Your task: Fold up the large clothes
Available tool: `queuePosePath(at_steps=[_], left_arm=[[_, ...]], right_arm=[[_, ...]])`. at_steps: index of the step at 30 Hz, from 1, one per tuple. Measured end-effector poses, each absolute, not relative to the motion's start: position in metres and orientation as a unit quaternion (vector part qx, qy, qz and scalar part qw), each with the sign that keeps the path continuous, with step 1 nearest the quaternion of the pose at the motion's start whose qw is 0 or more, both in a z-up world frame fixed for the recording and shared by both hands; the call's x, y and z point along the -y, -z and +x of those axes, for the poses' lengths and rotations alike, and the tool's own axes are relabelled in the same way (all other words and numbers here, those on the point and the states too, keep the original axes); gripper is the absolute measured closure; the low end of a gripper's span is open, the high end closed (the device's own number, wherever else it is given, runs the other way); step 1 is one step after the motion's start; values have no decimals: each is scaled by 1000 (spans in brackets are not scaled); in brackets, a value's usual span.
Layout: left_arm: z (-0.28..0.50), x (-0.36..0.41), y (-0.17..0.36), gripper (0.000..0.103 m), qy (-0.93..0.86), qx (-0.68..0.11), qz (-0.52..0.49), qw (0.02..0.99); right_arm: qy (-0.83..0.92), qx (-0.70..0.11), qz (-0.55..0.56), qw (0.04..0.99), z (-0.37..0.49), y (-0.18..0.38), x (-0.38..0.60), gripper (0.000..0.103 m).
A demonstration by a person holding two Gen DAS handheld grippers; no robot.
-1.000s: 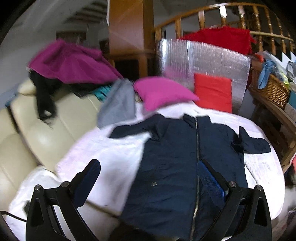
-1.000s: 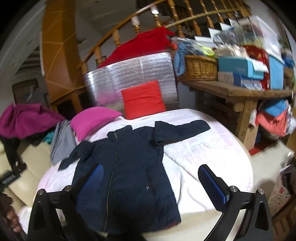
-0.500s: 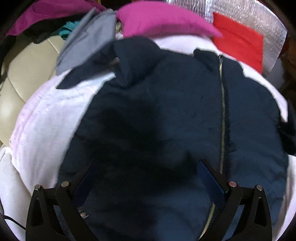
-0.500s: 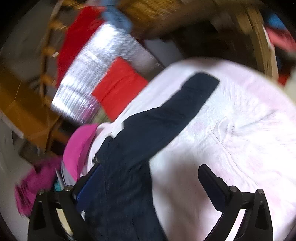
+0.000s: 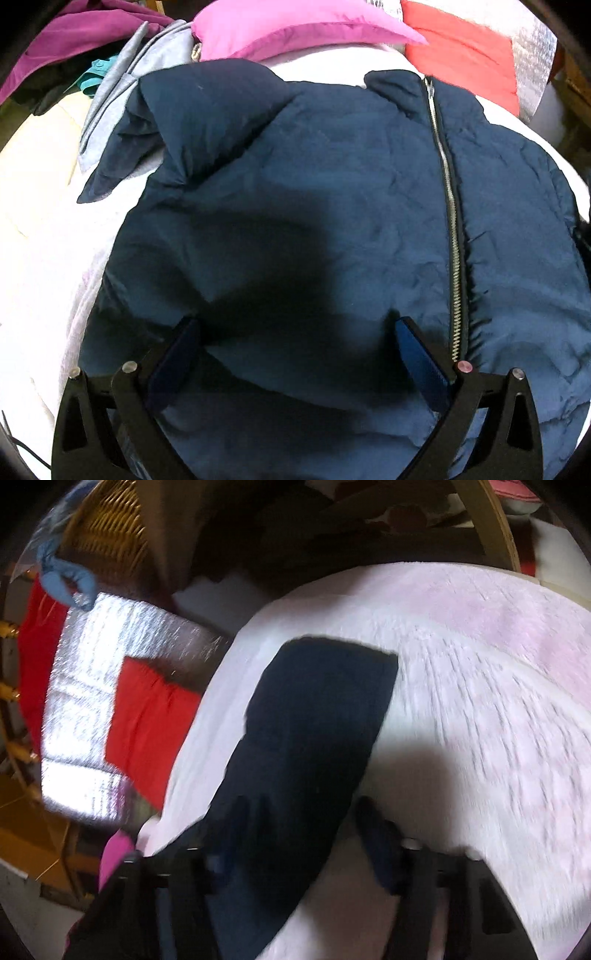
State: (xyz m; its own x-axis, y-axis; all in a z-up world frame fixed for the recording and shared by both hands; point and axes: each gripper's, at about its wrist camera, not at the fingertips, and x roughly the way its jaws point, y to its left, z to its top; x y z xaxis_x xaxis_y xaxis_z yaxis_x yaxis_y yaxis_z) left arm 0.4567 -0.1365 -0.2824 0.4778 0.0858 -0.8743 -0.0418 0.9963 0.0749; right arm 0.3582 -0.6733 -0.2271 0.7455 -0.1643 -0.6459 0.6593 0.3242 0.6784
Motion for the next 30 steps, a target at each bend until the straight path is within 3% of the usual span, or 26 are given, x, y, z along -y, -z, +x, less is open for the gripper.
queuePosePath(at_steps=[1, 3, 6, 16, 22, 25, 30], left_arm=[[457, 137, 285, 0, -38, -509, 21, 860], [455, 139, 287, 0, -42, -504, 22, 862], [453, 142, 290, 0, -41, -504, 25, 862], [452, 129, 281, 0, -11, -527, 9, 850], [436, 94, 233, 0, -64, -425, -4, 903], [433, 67, 215, 0, -94, -388, -24, 917], [439, 30, 215, 0, -134, -392, -63, 908]], right_arm=[[269, -242, 512, 779, 363, 228, 675, 54], [284, -250, 496, 782, 374, 227, 678, 84], [282, -235, 490, 791, 375, 219, 673, 92], [166, -156, 395, 890, 361, 98, 564, 93], [79, -158, 334, 926, 381, 50, 455, 93], [22, -183, 309, 933, 403, 51, 381, 93], [-39, -237, 307, 921, 447, 90, 294, 93]])
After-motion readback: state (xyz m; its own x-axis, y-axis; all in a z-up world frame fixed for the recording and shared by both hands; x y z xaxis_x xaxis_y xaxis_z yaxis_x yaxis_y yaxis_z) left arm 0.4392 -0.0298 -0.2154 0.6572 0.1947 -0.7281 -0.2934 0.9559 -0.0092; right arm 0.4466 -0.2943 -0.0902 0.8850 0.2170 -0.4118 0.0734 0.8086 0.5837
